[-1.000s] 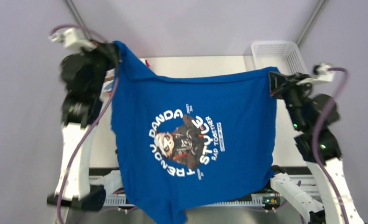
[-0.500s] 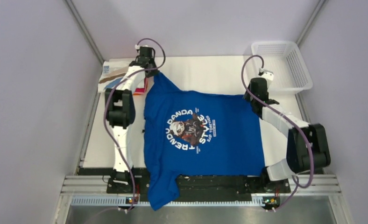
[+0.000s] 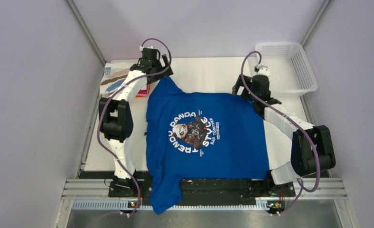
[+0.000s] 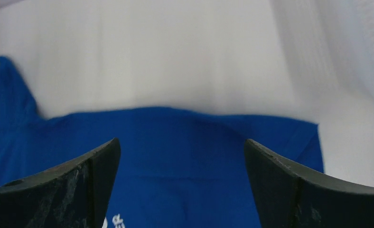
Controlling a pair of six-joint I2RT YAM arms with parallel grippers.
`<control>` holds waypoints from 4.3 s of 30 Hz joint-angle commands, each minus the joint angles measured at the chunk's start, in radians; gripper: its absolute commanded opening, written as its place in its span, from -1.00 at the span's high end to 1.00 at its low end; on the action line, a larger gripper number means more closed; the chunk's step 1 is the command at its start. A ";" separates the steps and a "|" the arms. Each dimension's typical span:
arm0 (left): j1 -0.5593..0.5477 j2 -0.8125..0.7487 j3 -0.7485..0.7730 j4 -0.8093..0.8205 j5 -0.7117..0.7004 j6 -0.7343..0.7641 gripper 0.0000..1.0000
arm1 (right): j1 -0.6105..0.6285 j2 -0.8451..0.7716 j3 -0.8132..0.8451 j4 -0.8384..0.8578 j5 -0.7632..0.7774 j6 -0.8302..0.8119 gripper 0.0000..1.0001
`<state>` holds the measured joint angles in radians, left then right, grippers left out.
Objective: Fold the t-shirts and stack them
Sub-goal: Flatten out the tshirt
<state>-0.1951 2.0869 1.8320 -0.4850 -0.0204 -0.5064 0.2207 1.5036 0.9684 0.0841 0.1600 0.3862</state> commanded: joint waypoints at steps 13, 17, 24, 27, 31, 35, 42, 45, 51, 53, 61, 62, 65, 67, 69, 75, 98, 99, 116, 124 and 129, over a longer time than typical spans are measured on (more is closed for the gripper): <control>-0.026 0.034 -0.121 0.041 0.084 -0.178 -0.97 | 0.032 0.108 -0.094 -0.033 -0.099 0.079 -0.97; -0.025 0.047 -0.139 0.081 0.090 -0.187 -0.97 | 0.005 0.170 -0.056 0.038 -0.081 0.062 -0.97; -0.019 0.082 -0.117 0.088 0.074 -0.204 -0.97 | -0.076 0.382 0.246 -0.003 -0.051 0.000 -0.98; -0.017 0.100 -0.100 0.088 0.075 -0.210 -0.97 | -0.075 0.408 0.332 -0.033 -0.069 -0.017 -0.97; -0.015 0.139 -0.061 0.091 0.083 -0.228 -0.97 | -0.055 0.320 0.266 -0.010 -0.154 -0.010 -0.97; -0.015 0.175 -0.044 0.103 0.090 -0.256 -0.98 | 0.014 0.193 0.123 0.006 -0.155 -0.016 -0.97; -0.015 0.194 -0.047 0.191 0.166 -0.316 -0.97 | 0.115 0.089 -0.080 0.018 -0.208 0.036 -0.97; -0.016 0.188 -0.055 0.221 0.216 -0.340 -0.97 | 0.116 0.090 -0.116 0.021 -0.228 0.059 -0.97; -0.018 0.148 -0.104 0.276 0.229 -0.389 -0.97 | 0.115 0.090 -0.119 0.007 -0.211 0.058 -0.97; -0.018 0.135 -0.121 0.301 0.232 -0.400 -0.97 | 0.115 0.094 -0.117 0.007 -0.211 0.060 -0.97; -0.029 0.177 -0.072 0.341 0.279 -0.443 -0.97 | 0.115 0.093 -0.120 0.004 -0.202 0.059 -0.98; -0.036 0.181 -0.068 0.345 0.272 -0.447 -0.97 | 0.117 0.094 -0.119 0.003 -0.198 0.059 -0.97; -0.056 0.192 -0.041 0.348 0.264 -0.448 -0.97 | 0.116 0.093 -0.117 0.001 -0.189 0.057 -0.97; -0.064 0.214 -0.012 0.347 0.269 -0.448 -0.98 | 0.116 0.095 -0.116 -0.004 -0.185 0.056 -0.97; -0.068 0.240 0.013 0.353 0.285 -0.462 -0.98 | 0.115 0.092 -0.116 -0.005 -0.182 0.054 -0.97; -0.083 0.260 0.038 0.409 0.334 -0.502 -0.98 | 0.115 0.094 -0.114 -0.012 -0.164 0.044 -0.97; -0.047 -0.101 -0.258 0.238 0.088 -0.323 -0.98 | 0.352 0.379 0.349 -0.040 -0.116 -0.370 -0.91; -0.027 -0.149 -0.317 0.200 0.048 -0.336 -0.98 | 0.374 0.425 0.414 -0.073 -0.098 -0.411 -0.88; 0.051 -0.176 -0.536 0.074 0.035 -0.272 -0.13 | 0.457 0.950 1.105 -0.320 -0.083 -0.784 -0.01; 0.060 -0.168 -0.581 0.071 0.030 -0.282 -0.02 | 0.468 1.039 1.202 -0.339 -0.106 -0.761 -0.01; 0.060 -0.157 -0.585 0.070 0.031 -0.284 -0.01 | 0.470 1.024 1.206 -0.323 -0.143 -0.730 -0.02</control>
<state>-0.1390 1.9179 1.2789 -0.4034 0.0265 -0.7937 0.6697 2.5164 2.1174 -0.2493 0.0544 -0.3649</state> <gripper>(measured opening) 0.510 0.508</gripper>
